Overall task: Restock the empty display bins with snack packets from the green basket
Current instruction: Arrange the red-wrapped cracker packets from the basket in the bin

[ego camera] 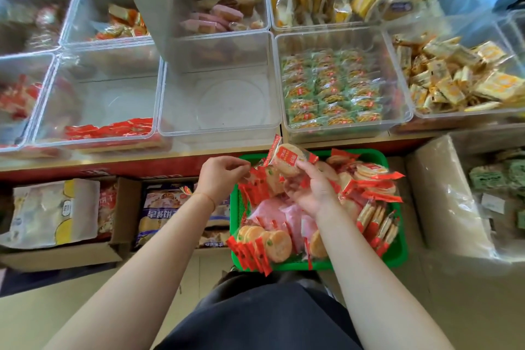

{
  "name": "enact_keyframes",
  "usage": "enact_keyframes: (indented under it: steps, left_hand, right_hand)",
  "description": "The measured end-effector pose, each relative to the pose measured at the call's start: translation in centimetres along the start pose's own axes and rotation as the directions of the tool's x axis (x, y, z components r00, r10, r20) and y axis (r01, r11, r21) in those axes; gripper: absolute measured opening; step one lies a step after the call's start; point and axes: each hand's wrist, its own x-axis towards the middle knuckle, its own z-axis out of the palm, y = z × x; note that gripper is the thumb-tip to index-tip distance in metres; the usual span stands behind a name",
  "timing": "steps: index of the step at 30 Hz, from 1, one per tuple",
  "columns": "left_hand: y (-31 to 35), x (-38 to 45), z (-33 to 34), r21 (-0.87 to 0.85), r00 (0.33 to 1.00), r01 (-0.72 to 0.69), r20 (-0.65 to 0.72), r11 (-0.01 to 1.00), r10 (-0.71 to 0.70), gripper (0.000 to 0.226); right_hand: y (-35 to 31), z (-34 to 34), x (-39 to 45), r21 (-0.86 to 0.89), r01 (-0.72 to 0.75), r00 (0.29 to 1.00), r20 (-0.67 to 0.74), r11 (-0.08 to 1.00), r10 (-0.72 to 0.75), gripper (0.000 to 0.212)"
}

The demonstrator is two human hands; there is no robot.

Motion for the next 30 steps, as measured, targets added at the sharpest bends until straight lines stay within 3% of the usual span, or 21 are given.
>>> enact_keyframes:
  steps: [4,6,10,17,20,22,25,27,30]
  left_hand:
    - [-0.3,0.7,-1.5,0.187,0.990,-0.091,-0.090,0.978,0.109,0.016]
    - [-0.8,1.1,-2.5,0.147,0.989,-0.100,-0.095,0.984,0.114,0.016]
    - [-2.3,2.1,-6.2,0.081,0.981,-0.135,-0.128,0.987,0.145,0.017]
    - [-8.1,3.1,-17.9,-0.178,0.994,-0.085,-0.077,0.980,0.073,0.018]
    - [-12.1,3.9,-24.3,-0.185,0.997,-0.065,-0.039,0.981,0.059,0.022]
    - [-14.7,4.4,-28.6,-0.179,0.997,-0.068,-0.059,0.981,0.058,0.021]
    - [-17.3,4.8,-34.0,-0.166,0.990,-0.089,-0.127,0.982,0.069,0.019]
    - [-18.6,5.3,-36.7,-0.171,0.988,-0.085,-0.139,0.982,0.061,0.017]
    - [-20.0,5.7,-39.6,-0.385,0.998,0.046,0.049,0.922,-0.029,0.010]
  right_hand:
    - [1.0,0.8,-0.7,0.019,0.006,0.999,0.037,1.000,-0.006,0.020]
    - [1.7,1.3,-1.2,0.018,0.018,0.998,0.058,1.000,-0.019,0.027]
    - [4.4,3.3,-1.5,-0.033,0.083,0.991,0.104,0.996,-0.080,0.024]
    - [14.4,11.3,-1.5,-0.054,0.204,0.954,0.235,0.977,-0.186,0.068]
    - [20.8,17.4,-1.8,-0.044,0.181,0.943,0.293,0.983,-0.160,0.036]
    - [24.8,21.4,-1.4,-0.065,0.114,0.945,0.316,0.991,-0.088,0.031]
    - [29.3,27.0,-1.0,-0.249,0.113,0.930,0.368,0.962,-0.014,0.051]
    - [31.2,30.2,-1.0,-0.373,0.159,0.942,0.335,0.914,-0.027,0.053]
    - [33.0,33.3,-0.4,-0.495,0.223,0.961,0.258,0.840,-0.103,0.048]
